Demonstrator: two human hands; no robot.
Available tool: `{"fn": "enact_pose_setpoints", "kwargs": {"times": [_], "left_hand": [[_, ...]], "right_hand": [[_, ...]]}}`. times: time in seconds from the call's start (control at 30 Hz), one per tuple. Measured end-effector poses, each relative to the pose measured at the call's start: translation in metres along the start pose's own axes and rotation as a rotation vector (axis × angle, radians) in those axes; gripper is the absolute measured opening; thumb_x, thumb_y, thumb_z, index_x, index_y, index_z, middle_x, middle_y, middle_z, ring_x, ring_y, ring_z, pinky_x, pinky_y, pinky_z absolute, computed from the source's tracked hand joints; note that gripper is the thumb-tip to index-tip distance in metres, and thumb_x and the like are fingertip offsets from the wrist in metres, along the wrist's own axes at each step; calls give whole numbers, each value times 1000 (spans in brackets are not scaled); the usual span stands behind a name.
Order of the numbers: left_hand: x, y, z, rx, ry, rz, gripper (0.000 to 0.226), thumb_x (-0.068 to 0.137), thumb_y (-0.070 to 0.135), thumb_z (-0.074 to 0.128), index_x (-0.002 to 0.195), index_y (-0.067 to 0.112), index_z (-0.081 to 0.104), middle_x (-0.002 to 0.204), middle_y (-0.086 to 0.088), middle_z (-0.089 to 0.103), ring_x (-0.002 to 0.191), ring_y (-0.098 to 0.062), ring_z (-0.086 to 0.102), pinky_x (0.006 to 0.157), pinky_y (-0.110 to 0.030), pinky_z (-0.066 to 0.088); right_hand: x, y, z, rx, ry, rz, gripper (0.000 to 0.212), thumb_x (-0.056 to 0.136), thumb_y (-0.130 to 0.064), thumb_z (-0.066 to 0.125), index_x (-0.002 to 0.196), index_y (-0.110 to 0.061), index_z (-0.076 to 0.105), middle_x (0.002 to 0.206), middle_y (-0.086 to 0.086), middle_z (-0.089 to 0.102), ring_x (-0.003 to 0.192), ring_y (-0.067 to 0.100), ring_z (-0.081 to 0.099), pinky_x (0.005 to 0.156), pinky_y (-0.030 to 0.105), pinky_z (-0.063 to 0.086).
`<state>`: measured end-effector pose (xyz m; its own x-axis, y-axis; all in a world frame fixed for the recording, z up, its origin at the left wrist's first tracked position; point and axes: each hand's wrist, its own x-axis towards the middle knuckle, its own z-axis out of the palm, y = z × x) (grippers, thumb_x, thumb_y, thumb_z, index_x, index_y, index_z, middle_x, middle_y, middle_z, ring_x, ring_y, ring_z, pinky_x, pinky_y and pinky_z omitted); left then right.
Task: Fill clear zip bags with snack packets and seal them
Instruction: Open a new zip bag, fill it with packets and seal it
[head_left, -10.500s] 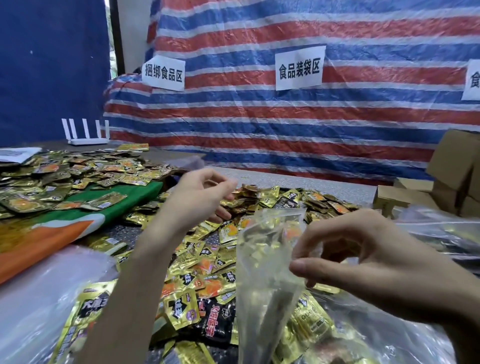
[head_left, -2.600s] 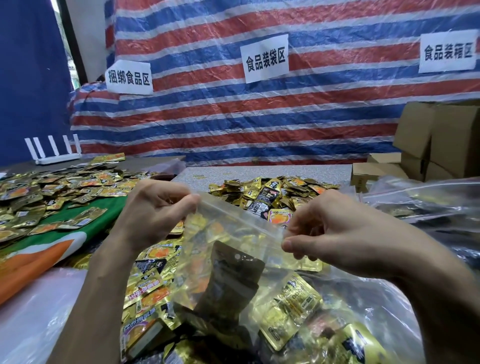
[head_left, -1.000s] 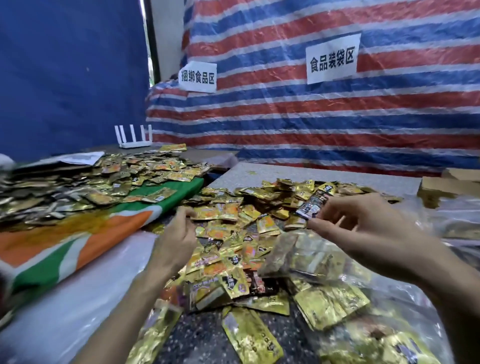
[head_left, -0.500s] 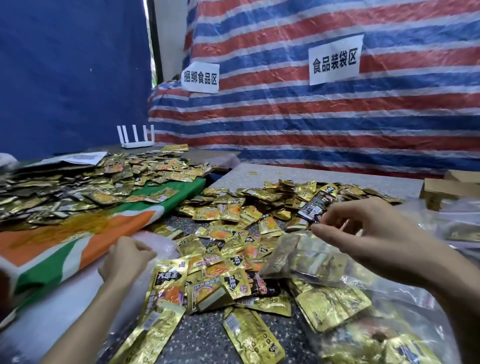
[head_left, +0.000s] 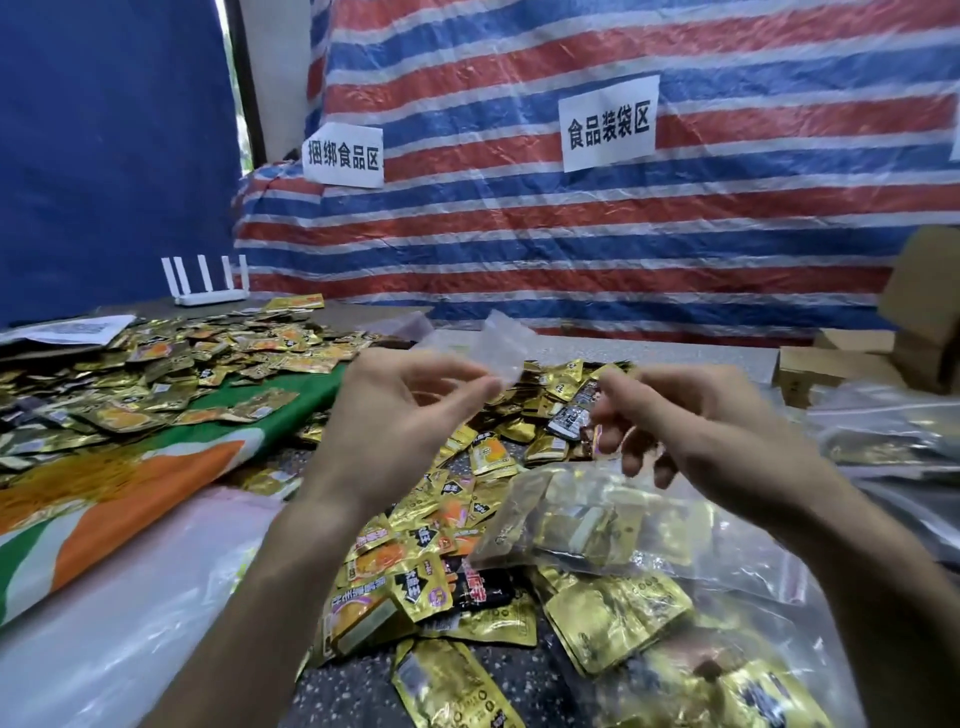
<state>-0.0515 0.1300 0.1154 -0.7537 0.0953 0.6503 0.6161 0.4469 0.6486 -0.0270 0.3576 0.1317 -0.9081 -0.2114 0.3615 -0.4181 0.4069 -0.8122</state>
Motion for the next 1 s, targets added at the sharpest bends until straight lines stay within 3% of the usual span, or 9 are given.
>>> {"fn": "enact_pose_setpoints", "kwargs": {"times": [0.1,0.2,0.33,0.4,0.5,0.6,0.73,0.87,1.0], "left_hand": [[5,19,27,-143,-142,146,13,80,30,73,92,25,77,91,8,77,87,-9,73,79,-32,60],[9,23,42,-282,-235,241,17,79,23,75,94,15,78,94,4,77,90,-10,73,80,-29,60],[16,19,49,-276,-352,300,18,77,10,81,93,5,78,95,2,77,90,-10,72,82,-27,57],[18,15,46,-243,-425,290,17,77,8,81,93,6,78,98,3,76,94,-12,71,87,-32,56],[18,11,36,-202,-554,203,21,77,12,82,97,11,78,101,4,75,99,-15,70,92,-42,55],[19,12,28,-277,-651,62,23,82,25,79,95,7,74,99,-4,75,95,-20,71,93,-42,55],[21,16,33,-328,-423,-221,50,88,57,61,69,11,65,71,-8,71,66,-19,65,63,-28,50],[23,7,34,-289,-471,-397,41,88,51,63,78,11,70,71,1,70,61,-15,61,53,-19,45],[26,1,29,-390,-443,-434,18,87,25,69,77,11,75,70,-1,68,57,-14,58,50,-17,43]], "right_hand": [[1,0,-2,168,100,61,60,74,-66,52,85,-10,71,71,4,70,58,15,60,46,22,43],[3,0,-7,235,130,128,61,69,-70,54,74,-11,70,69,7,68,57,18,58,47,25,41],[4,1,-13,231,120,207,69,67,-80,57,77,-15,77,67,3,71,53,12,61,45,20,45],[4,3,-15,197,76,198,61,67,-72,59,81,-15,77,68,3,71,53,11,61,45,18,45],[2,3,-14,138,-45,190,45,60,-49,68,77,-9,79,71,10,71,55,13,60,46,19,45],[2,3,-12,111,-72,196,42,52,-39,72,75,-4,78,73,17,71,53,14,59,44,19,44],[2,1,-6,135,-87,183,49,56,-41,75,75,4,73,70,16,68,54,14,57,45,19,43],[3,2,0,153,-66,158,41,75,-33,73,79,8,70,71,24,66,54,15,57,44,19,43],[3,4,0,121,-53,198,28,88,-20,67,78,5,74,74,25,70,53,16,59,42,20,43]]}}
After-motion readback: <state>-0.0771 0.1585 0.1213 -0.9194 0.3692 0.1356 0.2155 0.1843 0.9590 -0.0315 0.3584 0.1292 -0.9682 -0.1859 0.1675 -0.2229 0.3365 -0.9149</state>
